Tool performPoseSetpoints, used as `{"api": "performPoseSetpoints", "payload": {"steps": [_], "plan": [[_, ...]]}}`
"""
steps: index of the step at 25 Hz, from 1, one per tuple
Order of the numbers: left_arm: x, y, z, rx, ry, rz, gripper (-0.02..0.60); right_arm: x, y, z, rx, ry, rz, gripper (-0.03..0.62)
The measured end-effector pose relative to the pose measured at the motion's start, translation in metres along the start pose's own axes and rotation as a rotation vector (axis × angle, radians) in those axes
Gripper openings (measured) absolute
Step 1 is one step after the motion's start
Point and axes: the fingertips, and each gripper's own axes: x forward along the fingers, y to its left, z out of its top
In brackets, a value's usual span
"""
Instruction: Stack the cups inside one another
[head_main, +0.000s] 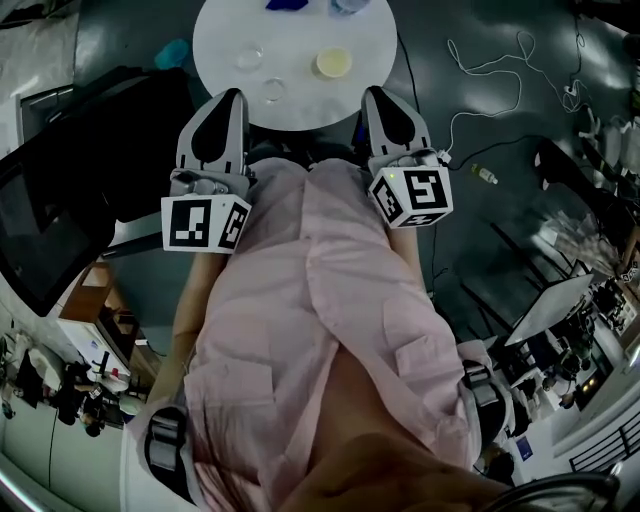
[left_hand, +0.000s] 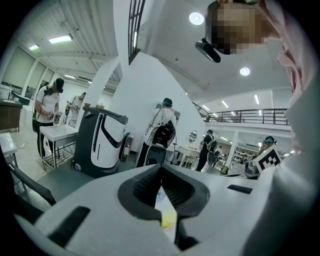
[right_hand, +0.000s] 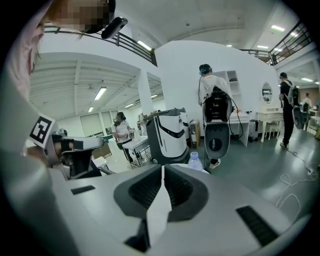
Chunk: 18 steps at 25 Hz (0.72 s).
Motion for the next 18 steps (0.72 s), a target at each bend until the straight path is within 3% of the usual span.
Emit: {"api": "performPoseSetpoints", "payload": {"steps": [12, 18], "plan": [[0.008, -0.023, -0.010, 0.021, -0.047, 0.105, 0.015, 0.007, -0.018, -0.002, -0.079, 0.011, 0.139, 0.035], [0.013, -0.026, -0.012, 0.023, -0.070, 0.118, 0.015, 0.012, -0.025, -0.013, -0.046, 0.033, 0.172, 0.035]]}}
